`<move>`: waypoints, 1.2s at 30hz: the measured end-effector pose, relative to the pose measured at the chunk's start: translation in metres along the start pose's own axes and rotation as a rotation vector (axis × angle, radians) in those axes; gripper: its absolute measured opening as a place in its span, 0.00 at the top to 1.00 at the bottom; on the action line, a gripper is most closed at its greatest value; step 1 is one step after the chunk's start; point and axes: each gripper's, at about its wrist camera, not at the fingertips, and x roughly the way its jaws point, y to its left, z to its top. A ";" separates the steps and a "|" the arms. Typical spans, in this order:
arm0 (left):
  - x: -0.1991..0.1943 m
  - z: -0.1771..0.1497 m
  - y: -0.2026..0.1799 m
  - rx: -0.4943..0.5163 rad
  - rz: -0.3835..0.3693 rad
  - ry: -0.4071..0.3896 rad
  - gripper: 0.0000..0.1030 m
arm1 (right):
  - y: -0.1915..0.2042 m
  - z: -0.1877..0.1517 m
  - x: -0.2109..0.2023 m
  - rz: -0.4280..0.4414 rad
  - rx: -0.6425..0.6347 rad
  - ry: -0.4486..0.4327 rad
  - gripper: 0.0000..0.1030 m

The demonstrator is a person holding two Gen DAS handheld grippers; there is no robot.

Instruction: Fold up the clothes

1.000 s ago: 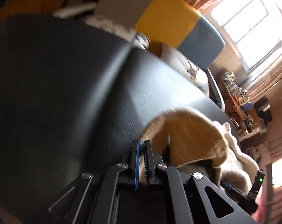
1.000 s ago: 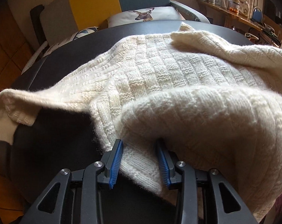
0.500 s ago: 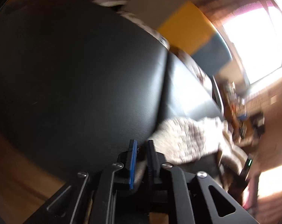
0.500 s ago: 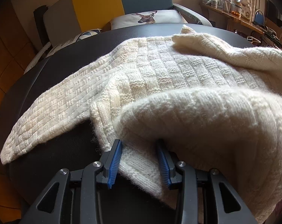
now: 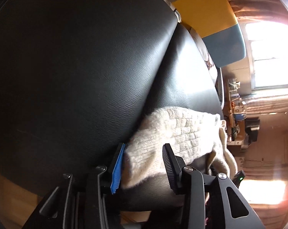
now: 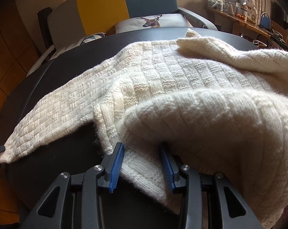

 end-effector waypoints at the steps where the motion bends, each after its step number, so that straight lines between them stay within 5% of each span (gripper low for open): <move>1: 0.001 0.000 0.000 -0.006 0.007 -0.016 0.66 | 0.001 0.003 -0.001 0.003 -0.008 0.020 0.62; 3: 0.002 -0.001 -0.002 -0.009 0.033 -0.072 0.84 | -0.001 0.010 -0.007 0.043 -0.004 0.041 0.62; 5: -0.006 -0.003 -0.007 0.008 0.030 -0.161 0.86 | -0.001 0.024 -0.025 0.103 0.011 -0.018 0.62; 8: -0.035 -0.021 -0.036 0.184 0.060 -0.357 0.86 | 0.008 0.055 -0.037 0.109 -0.027 -0.068 0.62; 11: -0.047 -0.042 -0.062 0.353 0.123 -0.462 0.86 | 0.015 0.089 -0.018 0.077 -0.068 -0.049 0.62; 14: -0.053 -0.065 -0.080 0.497 0.135 -0.492 0.86 | 0.017 0.110 0.020 0.038 -0.083 0.028 0.62; 18: -0.043 -0.082 -0.082 0.599 0.169 -0.437 0.86 | 0.023 0.116 0.068 -0.005 -0.080 0.128 0.62; 24: -0.020 -0.078 -0.045 0.491 0.178 -0.301 0.84 | 0.028 0.099 0.077 -0.037 -0.118 0.042 0.59; 29: -0.025 -0.066 -0.007 0.256 -0.024 -0.219 0.61 | 0.022 0.090 0.077 -0.009 -0.103 -0.004 0.58; 33: -0.029 -0.050 0.028 -0.016 -0.303 -0.171 0.40 | 0.025 0.083 0.077 -0.015 -0.108 -0.026 0.58; 36: -0.025 -0.039 0.039 -0.096 -0.320 -0.170 0.40 | 0.027 0.078 0.075 -0.015 -0.113 -0.032 0.58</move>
